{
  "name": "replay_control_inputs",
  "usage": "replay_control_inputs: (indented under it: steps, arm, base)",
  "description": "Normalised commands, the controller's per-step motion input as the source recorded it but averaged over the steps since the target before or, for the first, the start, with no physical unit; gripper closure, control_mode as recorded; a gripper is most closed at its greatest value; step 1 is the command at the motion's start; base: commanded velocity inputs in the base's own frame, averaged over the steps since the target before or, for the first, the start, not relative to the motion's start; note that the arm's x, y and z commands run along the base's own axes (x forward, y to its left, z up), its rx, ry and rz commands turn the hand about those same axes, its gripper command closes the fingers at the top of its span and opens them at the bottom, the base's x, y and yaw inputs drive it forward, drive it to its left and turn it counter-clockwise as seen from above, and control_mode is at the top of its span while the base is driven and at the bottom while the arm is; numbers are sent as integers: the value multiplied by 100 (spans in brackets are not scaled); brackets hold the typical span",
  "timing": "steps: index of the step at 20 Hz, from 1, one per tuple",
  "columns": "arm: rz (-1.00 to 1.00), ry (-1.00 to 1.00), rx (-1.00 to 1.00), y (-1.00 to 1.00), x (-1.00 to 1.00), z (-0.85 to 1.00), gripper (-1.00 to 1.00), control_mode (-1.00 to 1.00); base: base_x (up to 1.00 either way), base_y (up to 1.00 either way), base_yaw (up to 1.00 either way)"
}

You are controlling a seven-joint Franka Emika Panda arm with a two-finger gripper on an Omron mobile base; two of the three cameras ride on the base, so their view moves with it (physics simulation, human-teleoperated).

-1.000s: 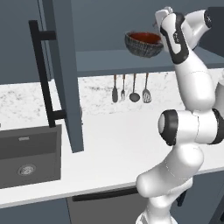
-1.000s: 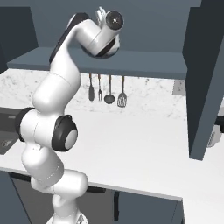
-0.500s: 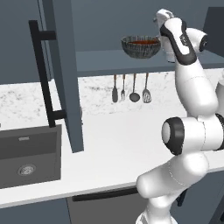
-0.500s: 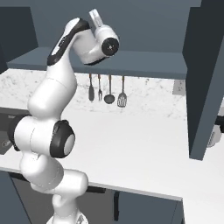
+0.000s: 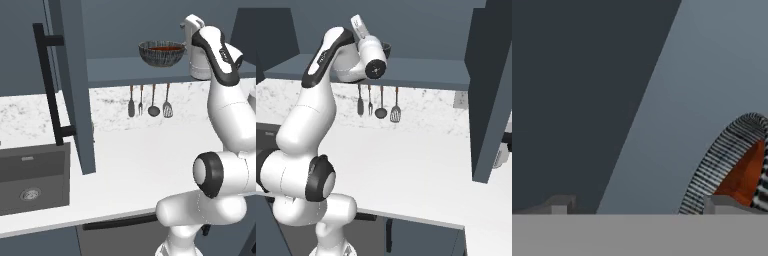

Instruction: Pick up the bowls on the counter and stack them on top of one another in the open cabinet. Place the smaller bowl on top of the larger bowl.

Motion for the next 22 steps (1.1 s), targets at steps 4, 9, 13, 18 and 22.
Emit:
replay_control_inputs:
  steps: [4,9,13,18,22]
  arm:
    - [0,10,0,0,-100,7,-100,-100]
    - [0,17,0,0,-100,-1,-100,-100]
    - [0,16,0,0,-85,-20,-100,-100]
    - [0,21,0,0,-67,-48,-100,-100]
    - [0,32,0,0,-54,-70,-100,-100]
  base:
    - [0,0,0]
    - [0,0,0]
    - [0,0,0]
    - [0,0,0]
    - [0,0,0]
